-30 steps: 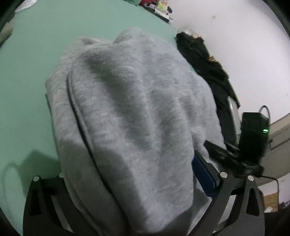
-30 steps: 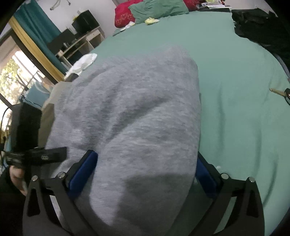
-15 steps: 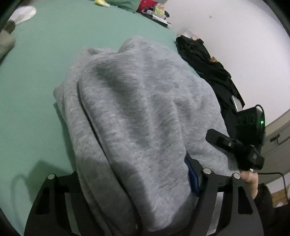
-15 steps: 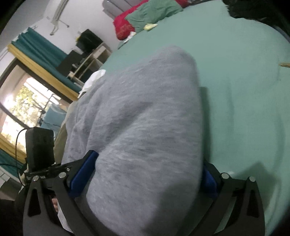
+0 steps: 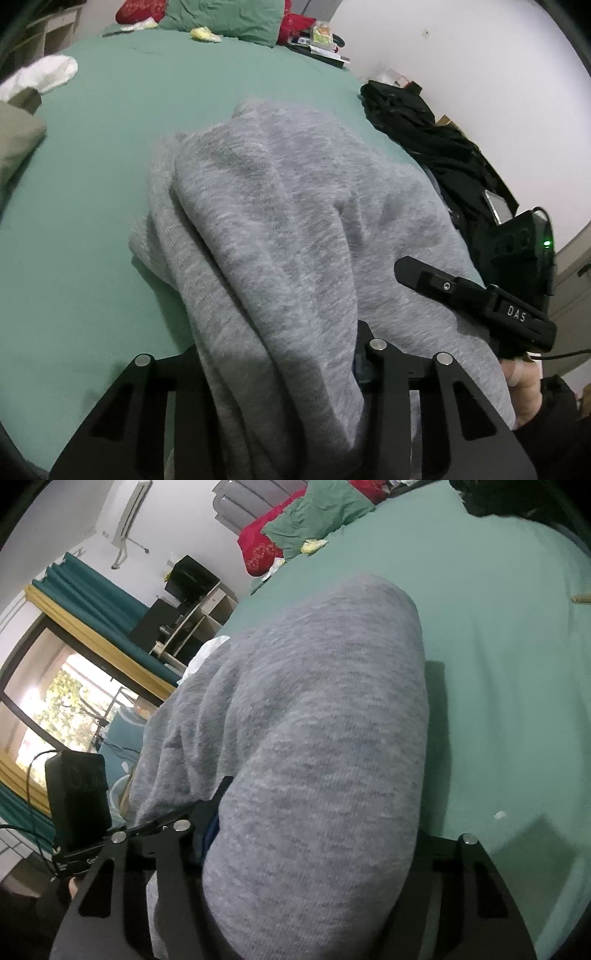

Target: Fold large clothes

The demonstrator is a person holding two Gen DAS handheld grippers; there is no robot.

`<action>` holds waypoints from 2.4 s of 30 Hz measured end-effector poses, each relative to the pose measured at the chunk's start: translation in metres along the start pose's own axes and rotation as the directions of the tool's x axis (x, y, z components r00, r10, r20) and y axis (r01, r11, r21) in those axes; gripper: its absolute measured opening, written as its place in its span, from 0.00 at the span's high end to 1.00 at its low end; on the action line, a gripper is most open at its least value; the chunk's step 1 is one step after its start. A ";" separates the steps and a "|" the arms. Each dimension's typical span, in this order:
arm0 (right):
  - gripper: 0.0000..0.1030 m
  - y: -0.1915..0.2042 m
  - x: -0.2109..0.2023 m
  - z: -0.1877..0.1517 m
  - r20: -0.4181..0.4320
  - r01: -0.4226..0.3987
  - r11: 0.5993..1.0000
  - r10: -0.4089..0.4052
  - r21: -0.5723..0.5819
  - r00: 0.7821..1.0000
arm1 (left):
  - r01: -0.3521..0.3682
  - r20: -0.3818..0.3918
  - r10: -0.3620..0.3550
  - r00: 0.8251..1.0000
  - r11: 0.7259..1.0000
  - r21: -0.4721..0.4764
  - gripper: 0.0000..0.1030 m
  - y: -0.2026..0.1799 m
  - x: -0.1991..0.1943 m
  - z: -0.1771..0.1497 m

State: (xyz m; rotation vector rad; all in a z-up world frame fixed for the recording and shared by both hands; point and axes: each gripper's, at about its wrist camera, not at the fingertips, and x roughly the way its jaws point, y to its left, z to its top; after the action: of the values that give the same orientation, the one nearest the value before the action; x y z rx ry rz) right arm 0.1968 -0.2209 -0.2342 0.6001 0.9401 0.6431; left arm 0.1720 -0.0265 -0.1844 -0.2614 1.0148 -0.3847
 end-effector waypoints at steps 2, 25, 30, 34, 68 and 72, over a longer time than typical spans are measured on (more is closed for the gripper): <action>0.44 0.006 -0.003 -0.003 0.012 0.013 1.000 -0.013 -0.015 1.000 | -0.023 0.003 0.023 1.000 1.000 0.013 0.61 -0.005 -0.004 0.001; 0.47 0.076 -0.081 -0.011 0.208 0.072 0.990 -0.046 -0.118 0.977 | -0.005 0.131 -0.010 0.991 0.993 0.114 0.63 -0.039 -0.100 0.001; 0.47 0.101 -0.091 -0.011 0.238 0.091 0.987 -0.057 -0.135 0.970 | 0.007 0.158 -0.029 0.987 0.991 0.136 0.63 -0.046 -0.117 0.005; 0.47 0.124 -0.094 -0.006 0.260 0.102 0.981 -0.057 -0.165 0.964 | 0.021 0.189 -0.048 0.981 0.990 0.142 0.63 -0.044 -0.135 0.012; 0.47 0.310 0.082 0.035 0.202 -0.098 0.911 0.191 -0.400 0.961 | -0.133 0.404 0.107 0.908 0.990 0.036 0.63 0.170 -0.300 0.051; 0.47 0.322 0.124 0.035 0.163 -0.146 0.912 0.222 -0.383 0.961 | -0.164 0.396 0.151 0.906 0.987 -0.001 0.62 0.213 -0.309 0.061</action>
State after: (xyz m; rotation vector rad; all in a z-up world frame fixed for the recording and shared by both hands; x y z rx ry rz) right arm 0.2059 0.0761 -0.0549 0.4097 0.5529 0.8870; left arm 0.1198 0.3008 0.0023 -0.2149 0.6242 -0.1889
